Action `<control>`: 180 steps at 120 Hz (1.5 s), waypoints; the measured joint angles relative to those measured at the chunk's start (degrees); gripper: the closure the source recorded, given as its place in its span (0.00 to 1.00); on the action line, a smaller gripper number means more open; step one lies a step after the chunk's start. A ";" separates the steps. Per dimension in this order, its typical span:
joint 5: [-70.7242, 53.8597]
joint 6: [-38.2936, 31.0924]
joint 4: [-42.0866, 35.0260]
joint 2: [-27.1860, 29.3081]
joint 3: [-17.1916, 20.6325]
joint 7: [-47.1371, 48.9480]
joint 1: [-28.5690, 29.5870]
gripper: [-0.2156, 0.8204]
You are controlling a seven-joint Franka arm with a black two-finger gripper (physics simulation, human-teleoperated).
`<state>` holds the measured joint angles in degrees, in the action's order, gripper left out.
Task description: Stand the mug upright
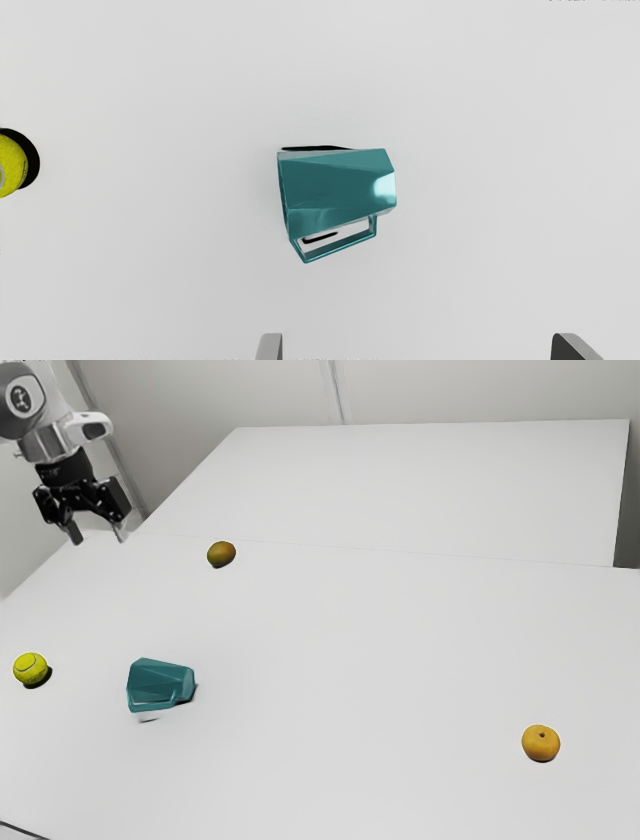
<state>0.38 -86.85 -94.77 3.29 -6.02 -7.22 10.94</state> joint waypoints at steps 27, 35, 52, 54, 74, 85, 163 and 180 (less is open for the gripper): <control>4.83 -0.50 -1.00 -1.17 -0.29 -4.11 8.15 0.23; 7.35 -1.63 -3.04 -1.22 -0.37 -5.91 10.28 0.23; 14.01 -5.71 -7.95 -1.43 -1.49 -10.76 13.31 0.23; 14.86 -6.15 -8.43 -1.44 -1.86 -11.39 13.39 0.23; 23.17 -10.54 -14.81 -1.39 -4.94 -17.82 14.25 0.23; 27.03 -12.33 -18.19 -1.32 -6.14 -21.14 14.62 0.23; 42.05 -20.27 -30.39 -6.62 -6.73 -39.53 19.17 0.23; 42.42 -18.79 -30.49 -7.52 -6.73 -41.05 17.77 0.23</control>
<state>42.80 -105.65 -125.26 -4.23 -12.74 -48.27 28.71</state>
